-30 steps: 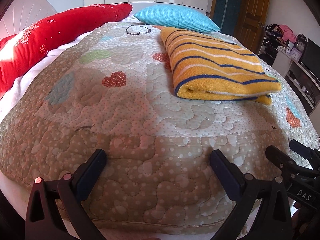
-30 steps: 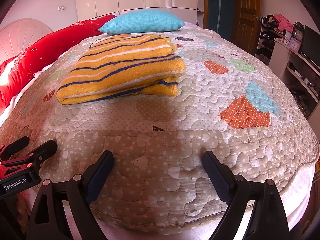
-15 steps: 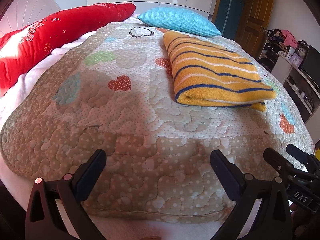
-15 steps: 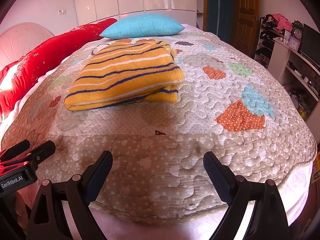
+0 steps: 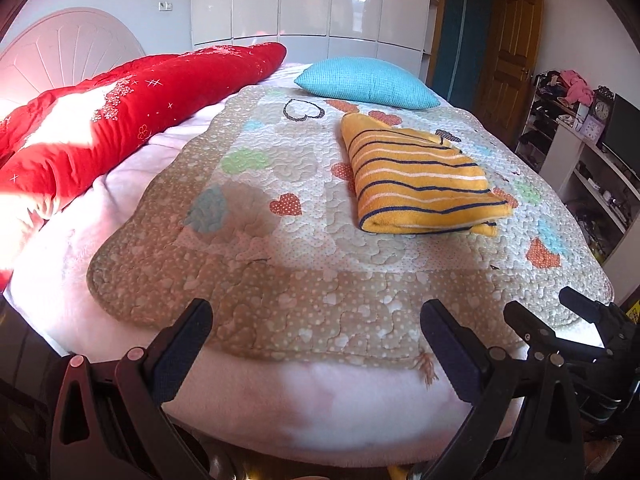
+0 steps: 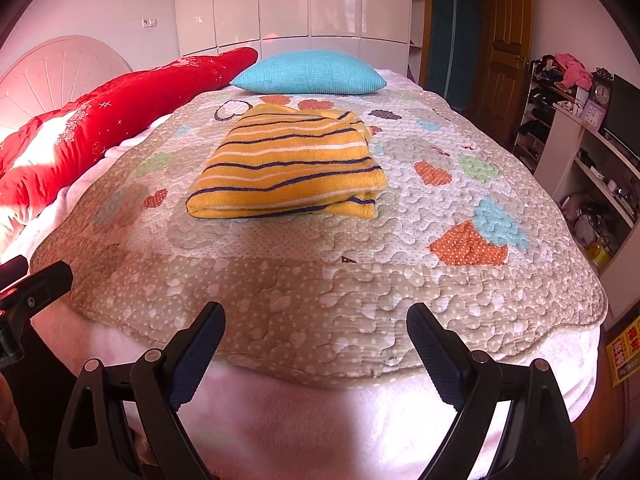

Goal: Fold small clothes

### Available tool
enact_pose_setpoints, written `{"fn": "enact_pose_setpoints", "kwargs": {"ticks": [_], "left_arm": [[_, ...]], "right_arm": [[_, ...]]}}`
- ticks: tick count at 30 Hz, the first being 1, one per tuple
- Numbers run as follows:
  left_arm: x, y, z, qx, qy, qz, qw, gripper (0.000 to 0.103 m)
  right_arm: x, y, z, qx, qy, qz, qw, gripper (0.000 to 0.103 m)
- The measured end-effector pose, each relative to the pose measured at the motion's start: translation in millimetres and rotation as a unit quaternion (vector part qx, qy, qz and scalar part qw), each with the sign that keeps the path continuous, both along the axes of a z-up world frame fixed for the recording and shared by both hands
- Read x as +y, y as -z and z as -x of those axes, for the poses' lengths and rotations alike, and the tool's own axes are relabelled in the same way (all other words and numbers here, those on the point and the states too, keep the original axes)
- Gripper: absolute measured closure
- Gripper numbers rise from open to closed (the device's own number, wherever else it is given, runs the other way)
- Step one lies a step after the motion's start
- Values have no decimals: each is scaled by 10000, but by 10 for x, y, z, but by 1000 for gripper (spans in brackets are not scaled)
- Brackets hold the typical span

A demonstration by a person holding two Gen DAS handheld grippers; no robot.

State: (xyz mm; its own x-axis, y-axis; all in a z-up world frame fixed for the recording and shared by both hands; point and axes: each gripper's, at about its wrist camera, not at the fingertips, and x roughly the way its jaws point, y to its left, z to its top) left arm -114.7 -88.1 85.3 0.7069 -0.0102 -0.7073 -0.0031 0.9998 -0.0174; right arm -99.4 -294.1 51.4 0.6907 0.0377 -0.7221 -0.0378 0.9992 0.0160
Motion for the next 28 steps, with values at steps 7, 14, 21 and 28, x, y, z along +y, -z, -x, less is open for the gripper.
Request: {"fn": "enact_pose_setpoints", "kwargs": {"ticks": [7, 14, 21, 28], "left_arm": [[-127, 123, 153, 270, 187, -123, 9994, 0], [-257, 119, 192, 237, 425, -194, 9986, 0], [-208, 176, 138, 364, 360, -99, 9986, 0], [-151, 284, 87, 587, 251, 0, 9980, 0]], "right_arm": [[33, -30, 132, -29, -21, -58, 10000, 8], [26, -12, 130, -10, -11, -64, 10000, 8], [31, 11, 113, 8, 7, -49, 10000, 8], [110, 37, 39, 37, -146, 21, 9999, 8]]}}
